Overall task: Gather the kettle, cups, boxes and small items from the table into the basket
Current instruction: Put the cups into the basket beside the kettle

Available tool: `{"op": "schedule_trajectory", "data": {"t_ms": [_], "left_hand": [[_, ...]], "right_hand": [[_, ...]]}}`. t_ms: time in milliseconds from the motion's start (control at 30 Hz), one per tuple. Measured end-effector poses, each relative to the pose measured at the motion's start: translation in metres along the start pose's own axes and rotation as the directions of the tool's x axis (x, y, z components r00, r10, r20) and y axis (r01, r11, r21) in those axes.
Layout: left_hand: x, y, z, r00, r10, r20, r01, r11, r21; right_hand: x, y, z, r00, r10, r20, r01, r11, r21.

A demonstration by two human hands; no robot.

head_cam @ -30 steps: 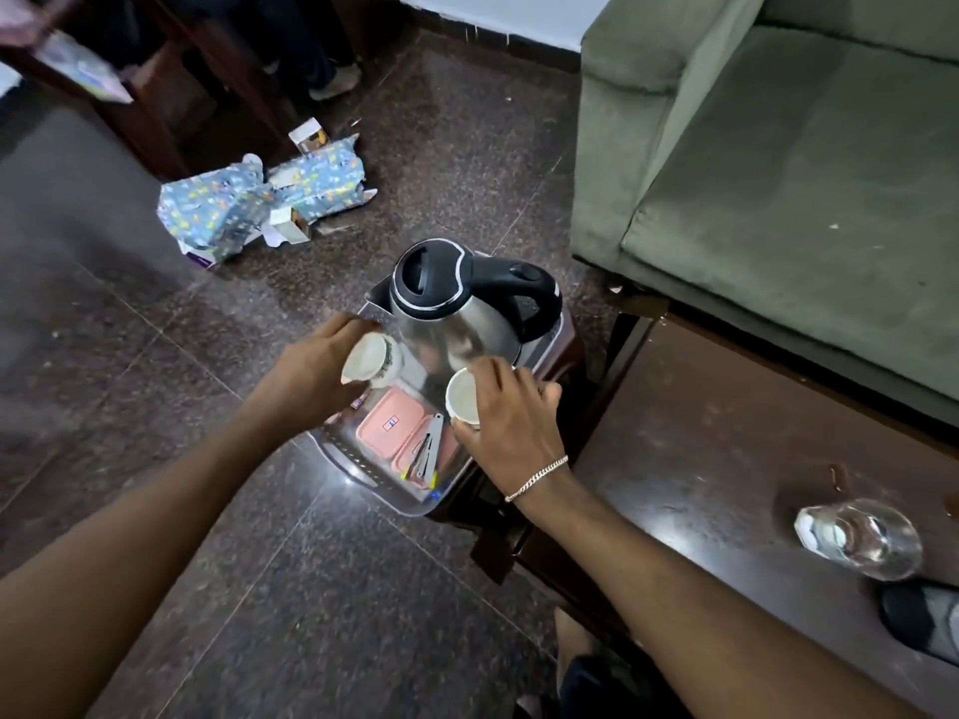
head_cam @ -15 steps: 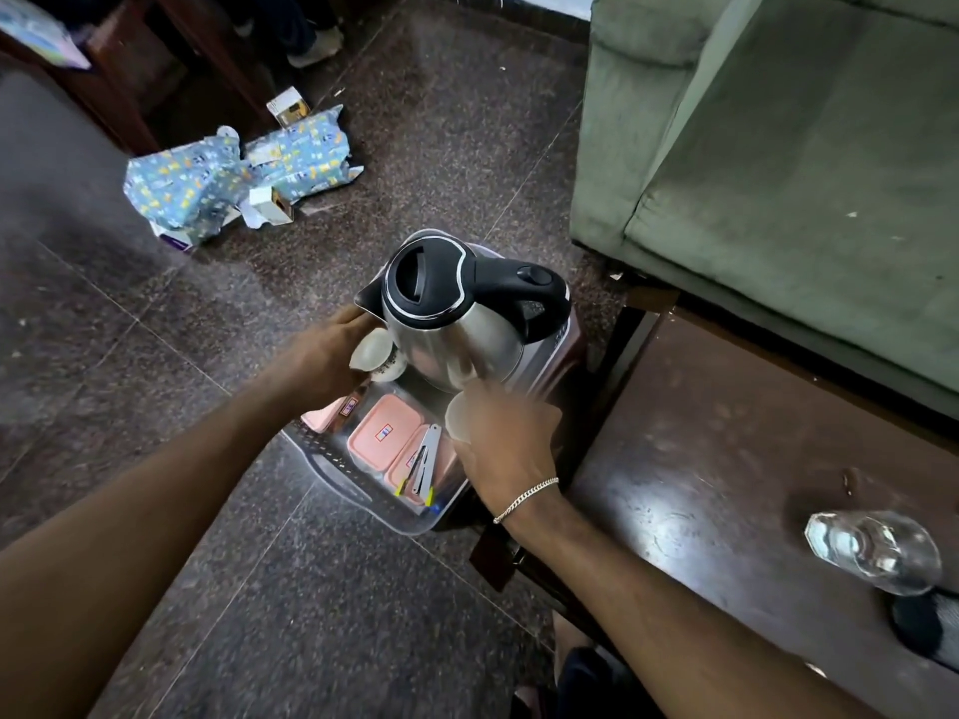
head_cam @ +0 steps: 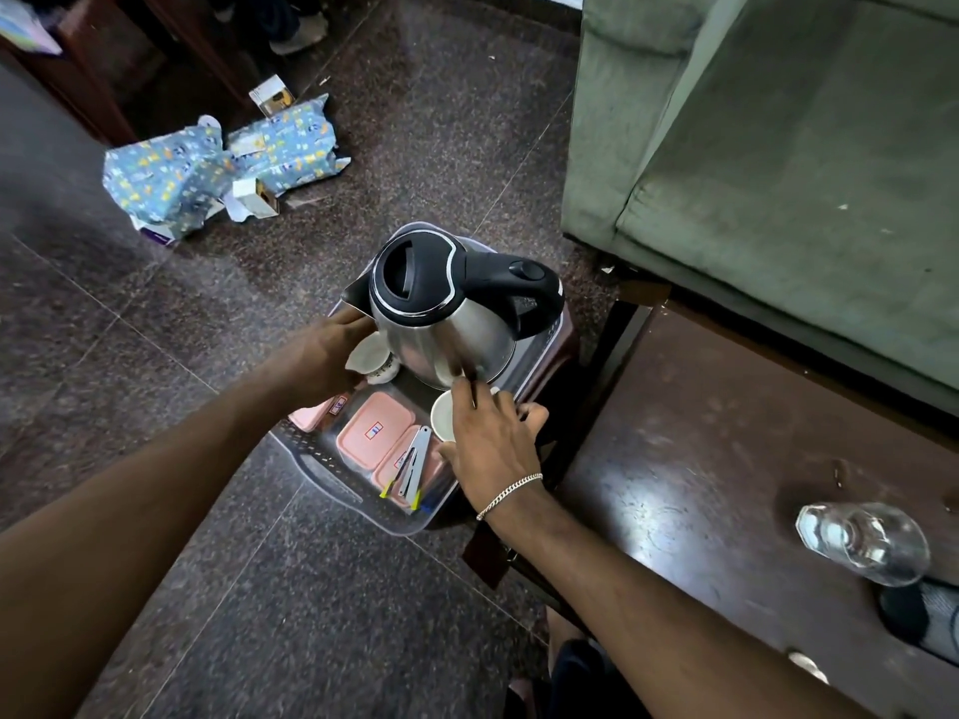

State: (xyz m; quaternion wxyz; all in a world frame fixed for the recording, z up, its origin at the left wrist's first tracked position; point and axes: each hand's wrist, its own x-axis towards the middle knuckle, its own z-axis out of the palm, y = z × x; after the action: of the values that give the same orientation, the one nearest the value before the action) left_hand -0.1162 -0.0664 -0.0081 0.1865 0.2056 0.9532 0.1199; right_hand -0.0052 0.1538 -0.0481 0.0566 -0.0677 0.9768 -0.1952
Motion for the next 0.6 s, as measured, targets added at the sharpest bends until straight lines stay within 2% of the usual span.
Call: {"op": "schedule_trajectory", "data": {"t_ms": [100, 233, 367, 500, 600], "left_hand": [[-0.002, 0.0, 0.003, 0.999, -0.05, 0.009, 0.05, 0.999, -0.002], [-0.009, 0.004, 0.007, 0.994, -0.105, -0.032, 0.104, 0.993, -0.047], [-0.026, 0.021, 0.009, 0.971, -0.218, -0.099, 0.225, 0.972, 0.069], [-0.048, 0.049, 0.015, 0.949, -0.147, -0.278, 0.169, 0.984, 0.055], [-0.056, 0.088, 0.025, 0.946, -0.077, -0.314, 0.105, 0.992, 0.071]], "right_hand": [[-0.001, 0.002, -0.003, 1.0, 0.015, -0.007, -0.015, 1.0, 0.005], [-0.008, 0.009, -0.011, 0.996, -0.003, -0.088, 0.001, 1.0, -0.02], [-0.018, 0.021, -0.023, 0.992, -0.006, -0.127, 0.007, 1.0, 0.006], [-0.039, 0.04, -0.037, 0.991, 0.011, -0.134, -0.009, 1.0, 0.009], [-0.065, 0.066, -0.048, 0.99, 0.048, -0.135, -0.045, 0.999, 0.028]]}}
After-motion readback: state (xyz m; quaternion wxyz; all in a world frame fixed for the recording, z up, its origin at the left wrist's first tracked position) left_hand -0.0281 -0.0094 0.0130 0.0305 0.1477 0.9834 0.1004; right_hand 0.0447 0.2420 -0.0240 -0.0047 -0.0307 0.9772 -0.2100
